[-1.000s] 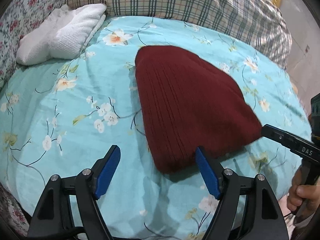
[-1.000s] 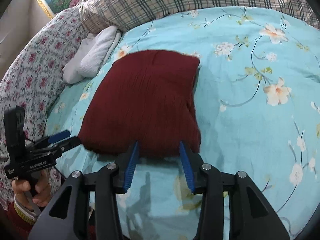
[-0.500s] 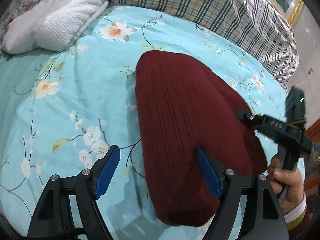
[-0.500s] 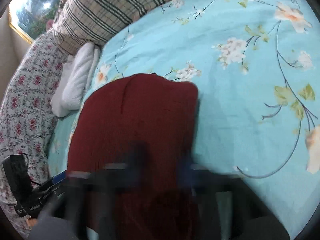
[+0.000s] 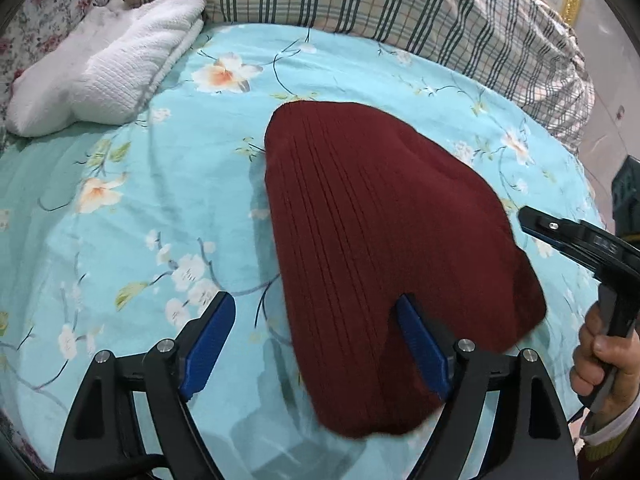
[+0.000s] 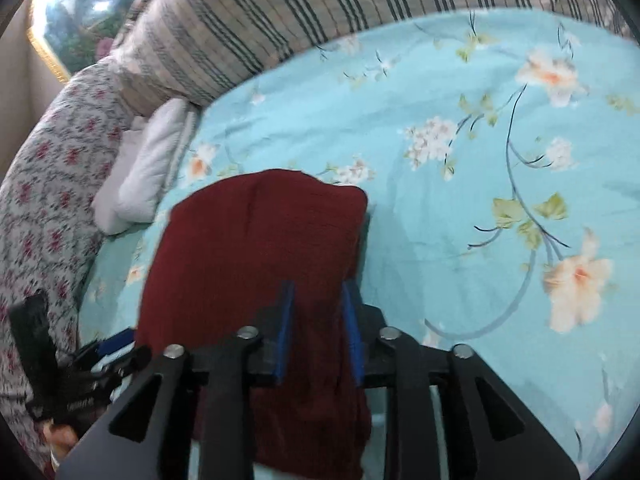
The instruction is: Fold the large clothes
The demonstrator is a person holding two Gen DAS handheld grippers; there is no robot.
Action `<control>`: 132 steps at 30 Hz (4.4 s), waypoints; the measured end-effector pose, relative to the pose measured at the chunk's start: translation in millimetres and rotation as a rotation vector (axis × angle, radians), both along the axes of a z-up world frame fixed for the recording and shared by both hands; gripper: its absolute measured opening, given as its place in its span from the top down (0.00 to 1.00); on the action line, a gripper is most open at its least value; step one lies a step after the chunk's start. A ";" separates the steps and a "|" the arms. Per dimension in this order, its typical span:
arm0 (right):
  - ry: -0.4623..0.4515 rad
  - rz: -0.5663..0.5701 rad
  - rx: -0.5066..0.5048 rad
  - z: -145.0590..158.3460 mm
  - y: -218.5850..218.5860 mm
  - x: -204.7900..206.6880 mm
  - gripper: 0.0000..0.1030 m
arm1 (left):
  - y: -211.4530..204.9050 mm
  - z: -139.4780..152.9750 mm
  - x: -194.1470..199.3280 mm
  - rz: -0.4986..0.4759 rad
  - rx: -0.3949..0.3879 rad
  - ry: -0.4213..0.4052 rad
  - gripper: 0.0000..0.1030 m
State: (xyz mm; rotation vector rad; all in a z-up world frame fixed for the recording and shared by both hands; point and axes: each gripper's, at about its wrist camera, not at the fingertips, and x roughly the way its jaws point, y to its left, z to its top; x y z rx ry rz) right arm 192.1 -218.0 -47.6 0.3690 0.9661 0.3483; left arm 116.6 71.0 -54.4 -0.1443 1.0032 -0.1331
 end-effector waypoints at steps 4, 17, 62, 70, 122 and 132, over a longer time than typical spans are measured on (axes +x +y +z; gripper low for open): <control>-0.046 0.074 -0.043 15.3 7.2 -42.5 0.33 | -3.3 4.6 -30.3 -0.014 0.020 0.008 0.18; -0.017 0.274 -0.233 22.0 28.0 -142.8 0.15 | -14.3 14.8 -111.9 -0.078 0.260 0.013 0.17; -0.064 0.308 -0.267 33.9 64.7 -115.1 0.00 | -34.3 51.5 -84.0 -0.027 0.365 -0.065 0.07; -0.060 0.308 -0.270 34.6 66.7 -110.6 0.00 | -34.5 50.1 -80.9 -0.022 0.367 -0.058 0.07; -0.061 0.310 -0.274 35.1 73.7 -112.1 0.00 | -42.0 52.3 -76.4 -0.040 0.368 -0.060 0.07; -0.063 0.309 -0.275 36.0 74.5 -111.6 0.00 | -38.0 53.2 -74.6 -0.036 0.370 -0.064 0.07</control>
